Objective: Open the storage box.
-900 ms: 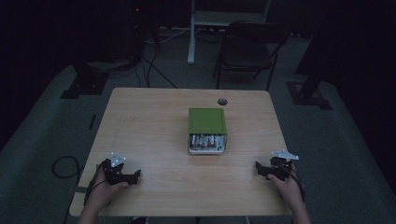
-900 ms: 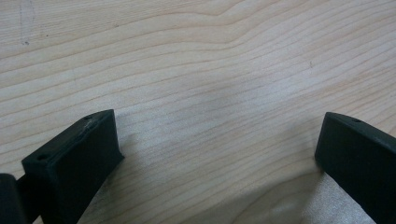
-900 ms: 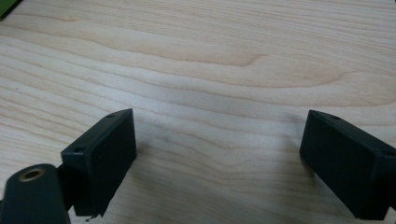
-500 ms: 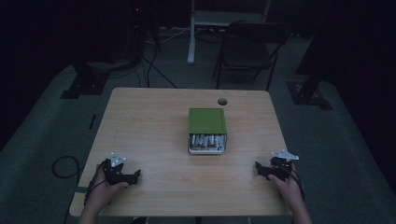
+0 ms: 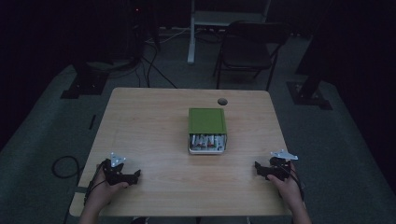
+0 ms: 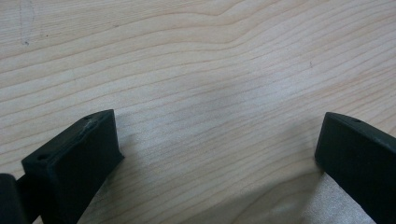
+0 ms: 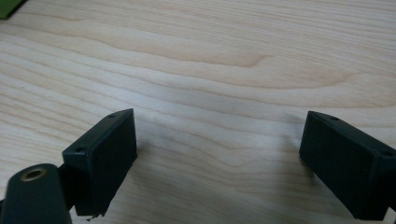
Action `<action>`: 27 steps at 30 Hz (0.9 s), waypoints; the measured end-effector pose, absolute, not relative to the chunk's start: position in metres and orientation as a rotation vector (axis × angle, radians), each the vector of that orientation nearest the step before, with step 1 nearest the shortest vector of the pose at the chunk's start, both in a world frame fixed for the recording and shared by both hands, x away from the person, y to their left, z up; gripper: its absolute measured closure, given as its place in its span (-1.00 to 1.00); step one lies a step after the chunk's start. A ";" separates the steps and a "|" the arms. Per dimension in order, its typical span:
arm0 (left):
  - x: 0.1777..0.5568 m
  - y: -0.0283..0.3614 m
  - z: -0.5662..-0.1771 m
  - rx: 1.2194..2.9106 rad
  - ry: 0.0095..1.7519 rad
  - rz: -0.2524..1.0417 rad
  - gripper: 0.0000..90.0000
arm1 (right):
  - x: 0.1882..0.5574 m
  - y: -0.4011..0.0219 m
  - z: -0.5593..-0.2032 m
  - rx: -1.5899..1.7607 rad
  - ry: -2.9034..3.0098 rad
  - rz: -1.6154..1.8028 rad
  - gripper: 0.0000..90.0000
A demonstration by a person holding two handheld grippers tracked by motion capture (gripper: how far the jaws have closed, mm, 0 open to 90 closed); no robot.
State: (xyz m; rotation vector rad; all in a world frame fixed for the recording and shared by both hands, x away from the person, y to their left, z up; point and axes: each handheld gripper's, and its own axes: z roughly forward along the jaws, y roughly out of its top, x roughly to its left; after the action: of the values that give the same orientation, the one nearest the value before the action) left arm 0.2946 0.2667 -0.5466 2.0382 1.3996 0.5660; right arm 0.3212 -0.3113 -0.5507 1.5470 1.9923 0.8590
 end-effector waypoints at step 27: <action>0.295 0.267 -0.547 2.038 1.399 0.567 -1.00 | 0.315 -0.243 -0.532 1.096 2.097 0.661 -0.69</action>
State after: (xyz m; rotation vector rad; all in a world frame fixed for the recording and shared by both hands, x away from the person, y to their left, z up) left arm 0.2946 0.2668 -0.5466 2.0385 1.3991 0.5668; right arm 0.3153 -0.2430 -0.5318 1.0960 2.0970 0.6606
